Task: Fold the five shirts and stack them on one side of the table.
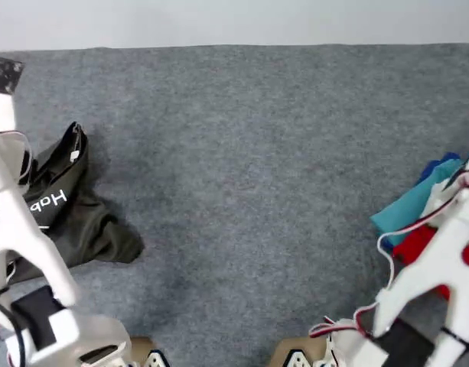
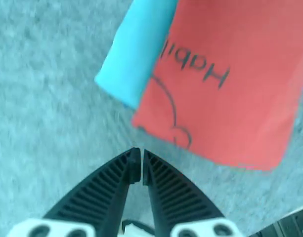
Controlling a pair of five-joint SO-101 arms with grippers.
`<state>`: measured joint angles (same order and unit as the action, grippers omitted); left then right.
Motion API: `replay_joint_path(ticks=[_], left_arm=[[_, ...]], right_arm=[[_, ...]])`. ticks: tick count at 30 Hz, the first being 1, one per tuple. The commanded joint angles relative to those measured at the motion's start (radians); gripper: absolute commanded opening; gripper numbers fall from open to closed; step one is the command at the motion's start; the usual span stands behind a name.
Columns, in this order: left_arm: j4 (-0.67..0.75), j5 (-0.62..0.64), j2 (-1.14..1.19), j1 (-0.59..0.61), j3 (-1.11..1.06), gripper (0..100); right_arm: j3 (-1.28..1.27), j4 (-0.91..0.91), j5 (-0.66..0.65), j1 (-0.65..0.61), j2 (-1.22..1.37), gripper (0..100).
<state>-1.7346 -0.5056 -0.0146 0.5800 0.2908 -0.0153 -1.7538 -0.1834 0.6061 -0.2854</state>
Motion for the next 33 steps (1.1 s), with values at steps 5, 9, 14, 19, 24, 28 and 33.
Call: replay_joint_path(ticks=[5, 9, 14, 19, 24, 28, 33], left_arm=[[0.087, -0.146, 0.164, 0.0, 0.008, 21], [0.212, -0.184, 0.288, 0.002, 0.008, 21], [0.313, -0.198, 0.405, -0.009, 0.008, 21], [0.358, -0.195, 0.493, -0.037, 0.008, 16], [0.341, -0.195, 0.539, -0.06, 0.008, 5], [0.256, -0.195, 0.522, -0.087, 0.045, 1], [0.061, -0.19, 0.443, -0.153, 0.222, 0]], right_arm=[[-0.161, -0.041, -0.009, -0.013, -0.147, 0.9], [-0.209, -0.041, -0.009, -0.012, -0.214, 0.9], [-0.219, -0.041, -0.009, -0.013, -0.274, 1.1], [-0.222, -0.042, -0.009, -0.013, -0.3, 0.9], [-0.222, -0.042, -0.009, -0.013, -0.344, 0.9], [-0.222, -0.042, -0.009, -0.013, -0.381, 0.9], [-0.222, -0.042, -0.009, -0.013, -0.418, 0.9]])
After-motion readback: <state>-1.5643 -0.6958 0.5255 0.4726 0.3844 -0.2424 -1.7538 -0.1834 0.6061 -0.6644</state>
